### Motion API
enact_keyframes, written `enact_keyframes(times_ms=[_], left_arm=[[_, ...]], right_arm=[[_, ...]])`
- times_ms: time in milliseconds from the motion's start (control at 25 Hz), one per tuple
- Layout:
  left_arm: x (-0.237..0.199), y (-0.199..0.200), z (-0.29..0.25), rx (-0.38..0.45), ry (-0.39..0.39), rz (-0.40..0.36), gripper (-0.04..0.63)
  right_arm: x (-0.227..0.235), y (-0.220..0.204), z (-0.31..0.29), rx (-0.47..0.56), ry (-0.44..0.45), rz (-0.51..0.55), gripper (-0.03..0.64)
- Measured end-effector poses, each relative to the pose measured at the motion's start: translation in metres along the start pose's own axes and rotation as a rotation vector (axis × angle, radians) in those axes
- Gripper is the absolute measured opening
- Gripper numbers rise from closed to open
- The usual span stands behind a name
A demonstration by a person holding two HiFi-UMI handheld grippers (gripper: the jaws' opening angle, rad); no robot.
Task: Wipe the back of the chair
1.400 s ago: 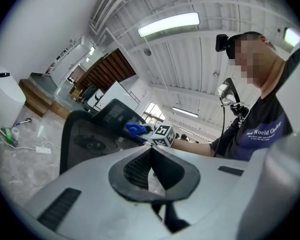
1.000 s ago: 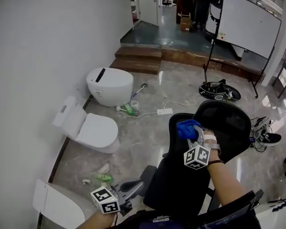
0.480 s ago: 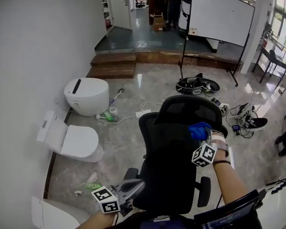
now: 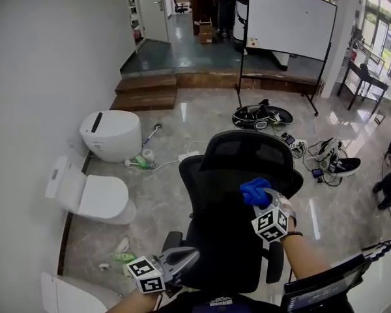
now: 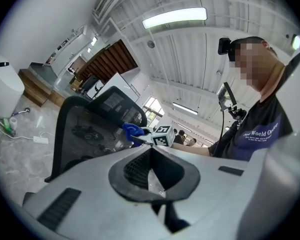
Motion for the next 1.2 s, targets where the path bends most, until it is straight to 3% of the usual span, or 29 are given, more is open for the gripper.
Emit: enact_keyframes(times_ms=[120,240,400,560,880,1200], left_arm=[[-0.016,0.001,0.042,0.021,0.078,0.009,0.003],[-0.034,0.0,0.092,0.043,0.166,0.026,0.003],[-0.06,0.001,0.153,0.072,0.265,0.048,0.003],[-0.078,-0.001,0.192,0.075,0.329,0.069,0.003],[-0.088,-0.006,0.192,0.028,0.342,0.099,0.003],[-0.078,-0.017,0.127,-0.075,0.272,0.092,0.003]], right_arm=[[-0.052,0.048,-0.049,0.068,0.07,0.014,0.118],[-0.096,0.1,-0.098,0.137,0.081,0.032,0.118],[-0.12,0.159,-0.152,0.214,0.008,0.014,0.118],[-0.121,0.188,-0.183,0.251,-0.088,-0.001,0.118],[-0.113,0.166,-0.198,0.234,-0.203,0.115,0.118],[-0.055,0.09,-0.172,0.213,-0.301,-0.03,0.121]])
Point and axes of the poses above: the fingertips, and each gripper's own axes: z backward along the fingers, x to its right, y out of its top, the point moved 4 cm from there along z, backward along the fingers
